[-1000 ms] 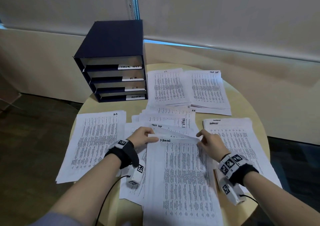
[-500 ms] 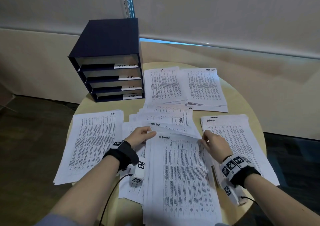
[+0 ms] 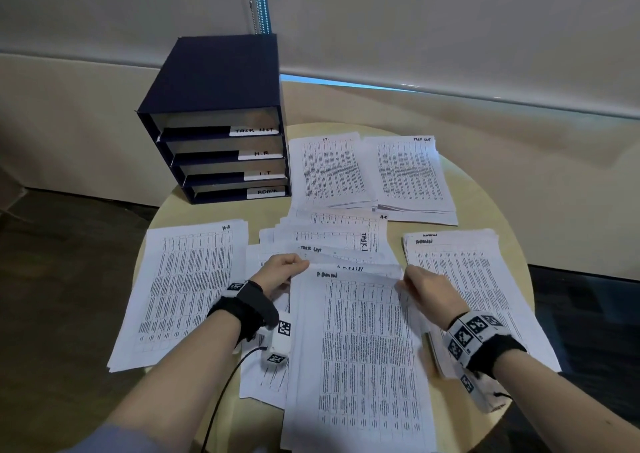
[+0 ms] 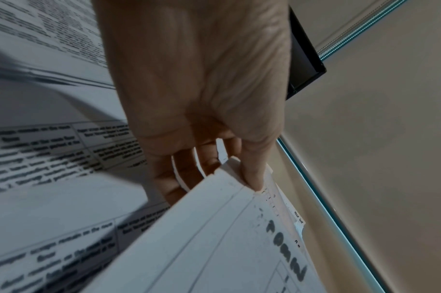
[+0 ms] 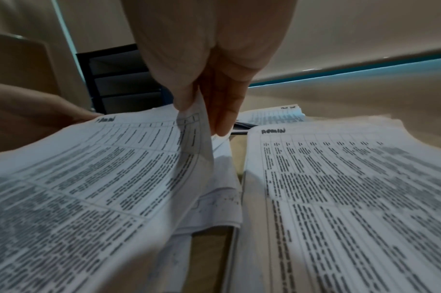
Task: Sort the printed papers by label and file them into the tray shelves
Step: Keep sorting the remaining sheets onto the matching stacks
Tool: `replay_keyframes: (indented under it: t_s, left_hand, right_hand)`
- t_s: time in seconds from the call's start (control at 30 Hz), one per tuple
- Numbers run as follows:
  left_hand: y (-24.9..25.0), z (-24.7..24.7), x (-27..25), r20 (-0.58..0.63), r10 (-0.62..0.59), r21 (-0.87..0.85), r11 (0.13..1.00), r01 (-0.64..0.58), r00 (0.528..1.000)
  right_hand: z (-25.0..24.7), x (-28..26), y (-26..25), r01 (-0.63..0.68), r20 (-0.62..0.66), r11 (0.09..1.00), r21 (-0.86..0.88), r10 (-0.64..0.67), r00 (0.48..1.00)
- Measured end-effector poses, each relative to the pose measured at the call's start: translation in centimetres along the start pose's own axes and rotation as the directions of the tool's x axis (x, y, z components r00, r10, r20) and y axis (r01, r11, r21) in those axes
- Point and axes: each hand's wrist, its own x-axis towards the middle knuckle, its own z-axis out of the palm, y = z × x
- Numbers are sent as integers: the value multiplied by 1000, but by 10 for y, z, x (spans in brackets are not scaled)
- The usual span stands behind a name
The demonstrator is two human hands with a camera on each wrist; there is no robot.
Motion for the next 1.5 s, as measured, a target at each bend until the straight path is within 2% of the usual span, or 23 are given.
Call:
replay_keyframes:
  t_s: [0.13,0.23,0.33,0.47,0.57,0.67,0.77,0.87,0.93,1.0,1.1,1.2,1.23,1.33,1.37,1.5]
  left_hand:
    - [10,-1,-3,20,125,181,975,-127,992]
    - [18,7,-3,21,256,353,902,-247,966]
    - [23,16,-3,36,255,481,843,-240,966]
    - [27,19,1,178,166,624,743,-241,970]
    - [29,20,0,182,128,607,765,-214,975]
    - [29,21,1,209,124,664,710,-234,970]
    - [31,24,-1,213,167,753,599,-271,963]
    - [33,31,-7,244,224,834,448,-322,943]
    - [32,35,-13,289,277,860,345,-376,916]
    - [27,36,-19,329,352,848,297,-438,876]
    - [21,32,-27,398,397,809,272,-521,827]
    - [19,30,-32,452,311,799,277,-534,836]
    - [19,29,-32,442,284,792,322,-519,851]
    - [18,24,-27,296,213,729,579,-365,931]
    - [18,22,-25,256,199,742,586,-324,946]
    - [22,16,-17,211,127,847,472,-246,969]
  right_hand:
    - [0,0,0,104,20,992,-74,-102,995]
    - [2,2,3,185,-95,976,-111,-196,976]
    - [3,0,5,184,-155,964,-191,-215,964]
    - [5,-7,6,237,-242,948,-214,-286,927]
    - [5,-18,5,271,-310,919,-285,-356,881]
    - [11,-28,4,304,-306,906,-295,-391,868]
    - [19,-31,1,314,-296,910,-272,-390,872]
    - [22,-31,-4,270,-318,941,-204,-325,891]
    - [23,-29,-7,238,-309,959,-154,-276,910]
    - [24,-25,-9,192,-254,976,-104,-212,944]
    - [28,-18,-11,147,-70,987,-64,-151,986]
    - [30,-12,-17,149,-43,989,-25,-150,988]
    - [31,-12,-20,162,-65,987,-23,-163,984]
    - [36,-14,-20,215,-141,972,-94,-227,964]
    - [39,-15,-18,230,-164,968,-101,-244,956]
    - [41,-20,-14,237,-198,968,-80,-248,948]
